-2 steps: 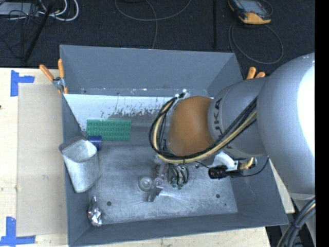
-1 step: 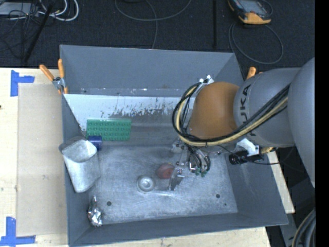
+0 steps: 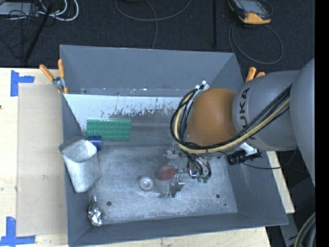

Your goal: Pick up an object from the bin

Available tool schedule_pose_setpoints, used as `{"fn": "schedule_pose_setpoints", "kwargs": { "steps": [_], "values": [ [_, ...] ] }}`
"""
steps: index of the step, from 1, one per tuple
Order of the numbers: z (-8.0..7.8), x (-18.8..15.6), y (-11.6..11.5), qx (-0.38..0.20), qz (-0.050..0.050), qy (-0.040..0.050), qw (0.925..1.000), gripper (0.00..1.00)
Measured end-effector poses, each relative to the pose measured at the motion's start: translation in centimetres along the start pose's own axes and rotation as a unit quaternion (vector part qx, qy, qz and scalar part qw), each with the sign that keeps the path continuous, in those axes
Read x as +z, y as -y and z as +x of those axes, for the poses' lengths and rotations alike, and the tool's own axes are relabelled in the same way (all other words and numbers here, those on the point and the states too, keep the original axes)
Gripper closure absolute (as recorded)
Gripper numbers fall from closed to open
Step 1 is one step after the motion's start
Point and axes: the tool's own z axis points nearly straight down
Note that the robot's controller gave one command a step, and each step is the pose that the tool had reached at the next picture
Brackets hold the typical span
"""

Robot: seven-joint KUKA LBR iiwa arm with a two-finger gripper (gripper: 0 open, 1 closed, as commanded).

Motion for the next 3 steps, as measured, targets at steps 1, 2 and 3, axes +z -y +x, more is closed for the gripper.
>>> {"fn": "schedule_pose_setpoints", "kwargs": {
  "steps": [1, 2, 3],
  "values": [
    [-4.08, 2.79, 0.62, -0.045, -0.001, 0.0000, 0.9990, 0.00],
    [-4.10, 2.68, 0.58, -0.043, -0.001, 0.0002, 0.9991, 0.00],
    [-4.33, 2.39, 0.57, -0.042, -0.001, 0.0039, 0.9991, 1.00]
  ]
}}
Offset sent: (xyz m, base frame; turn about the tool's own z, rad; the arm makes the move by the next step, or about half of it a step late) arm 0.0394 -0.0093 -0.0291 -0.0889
